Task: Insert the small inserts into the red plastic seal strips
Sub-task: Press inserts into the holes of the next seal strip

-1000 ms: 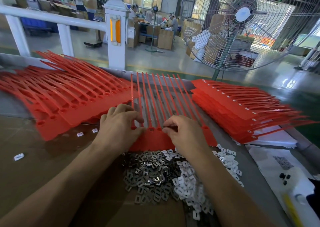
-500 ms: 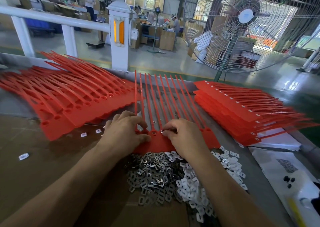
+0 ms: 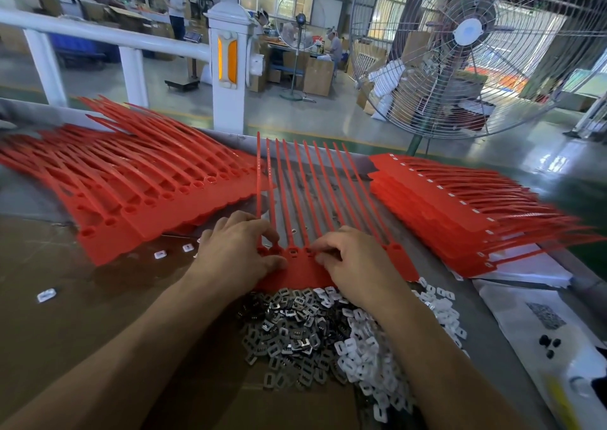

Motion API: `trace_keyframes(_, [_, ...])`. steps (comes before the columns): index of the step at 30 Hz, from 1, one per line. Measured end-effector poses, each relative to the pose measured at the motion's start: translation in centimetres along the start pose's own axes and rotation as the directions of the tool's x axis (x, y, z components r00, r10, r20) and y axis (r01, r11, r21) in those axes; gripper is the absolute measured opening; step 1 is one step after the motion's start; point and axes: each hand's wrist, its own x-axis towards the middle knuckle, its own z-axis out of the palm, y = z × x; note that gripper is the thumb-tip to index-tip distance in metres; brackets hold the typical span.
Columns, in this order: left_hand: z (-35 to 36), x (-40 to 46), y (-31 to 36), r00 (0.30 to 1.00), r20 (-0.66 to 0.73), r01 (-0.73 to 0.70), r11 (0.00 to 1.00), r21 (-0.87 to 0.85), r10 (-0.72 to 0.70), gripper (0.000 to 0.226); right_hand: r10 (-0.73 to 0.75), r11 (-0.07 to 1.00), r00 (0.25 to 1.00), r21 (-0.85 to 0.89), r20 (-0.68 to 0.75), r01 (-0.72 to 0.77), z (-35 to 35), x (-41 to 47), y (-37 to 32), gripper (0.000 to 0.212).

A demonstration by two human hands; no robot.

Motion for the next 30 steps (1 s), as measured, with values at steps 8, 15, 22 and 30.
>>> trace_keyframes(8, [0.1,0.1,0.1,1.0,-0.012,-0.003,1.0,0.029,0.003,0.04,-0.202,0.979,0.93,0.05,0.308,0.196,-1.8,-0.6,-2.7,0.005])
trace_keyframes(15, [0.1,0.0,0.0,0.999,-0.039,-0.012,0.999,0.044,0.014,0.039,-0.233,0.972,0.906,0.094,0.355,0.213,-1.1,-1.0,-3.2,0.016])
trace_keyframes(22, [0.3,0.0,0.1,0.999,-0.046,-0.006,0.997,0.075,0.01,0.039,-0.283,0.959,0.88,0.083,0.381,0.272,-0.9,-1.7,-3.0,0.009])
trace_keyframes(30, [0.2,0.0,0.0,0.999,-0.042,-0.008,0.998,0.069,0.011,0.031,-0.303,0.95,0.913,0.165,0.273,0.266,-0.9,-2.2,-2.2,0.003])
